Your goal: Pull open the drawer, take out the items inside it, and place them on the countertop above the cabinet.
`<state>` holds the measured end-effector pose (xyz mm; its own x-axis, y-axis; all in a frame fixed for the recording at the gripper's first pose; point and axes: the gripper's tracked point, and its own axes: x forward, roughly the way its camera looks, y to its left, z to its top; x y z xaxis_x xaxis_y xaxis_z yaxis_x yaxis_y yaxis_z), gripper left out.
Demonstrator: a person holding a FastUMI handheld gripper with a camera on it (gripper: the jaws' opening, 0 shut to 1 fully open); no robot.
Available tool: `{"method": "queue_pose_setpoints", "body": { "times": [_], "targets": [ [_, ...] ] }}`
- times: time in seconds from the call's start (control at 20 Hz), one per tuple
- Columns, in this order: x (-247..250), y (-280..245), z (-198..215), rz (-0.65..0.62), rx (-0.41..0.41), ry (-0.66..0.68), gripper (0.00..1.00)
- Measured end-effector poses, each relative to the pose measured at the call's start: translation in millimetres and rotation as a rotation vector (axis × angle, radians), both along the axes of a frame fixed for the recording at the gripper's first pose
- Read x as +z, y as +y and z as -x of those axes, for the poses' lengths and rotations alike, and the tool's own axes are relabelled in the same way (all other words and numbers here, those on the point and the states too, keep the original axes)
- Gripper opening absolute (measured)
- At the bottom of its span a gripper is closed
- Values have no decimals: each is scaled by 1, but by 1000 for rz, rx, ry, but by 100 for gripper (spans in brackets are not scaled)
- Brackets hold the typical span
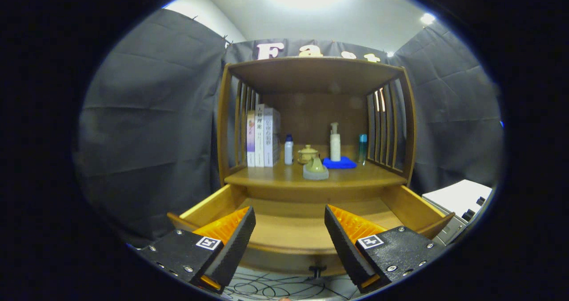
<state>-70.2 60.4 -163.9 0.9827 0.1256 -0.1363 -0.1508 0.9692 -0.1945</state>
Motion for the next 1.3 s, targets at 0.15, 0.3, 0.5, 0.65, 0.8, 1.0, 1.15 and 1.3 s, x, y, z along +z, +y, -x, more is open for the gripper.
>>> {"method": "queue_pose_setpoints", "body": {
  "times": [0.15,0.3,0.5,0.65,0.8,1.0,1.15,1.3],
  "targets": [
    [-28,-10,24,4,-21,51,96],
    [-57,-15,35,-3,-36,94,96],
    [-90,-27,28,1,-65,152,96],
    [-94,-39,14,2,-113,144,95],
    [-104,-57,10,-17,-176,172,96],
    [-115,-62,10,-48,-183,194,95],
    [-114,-62,10,-65,-182,199,95],
    [-109,-59,10,-100,-178,192,96]
  ]
}}
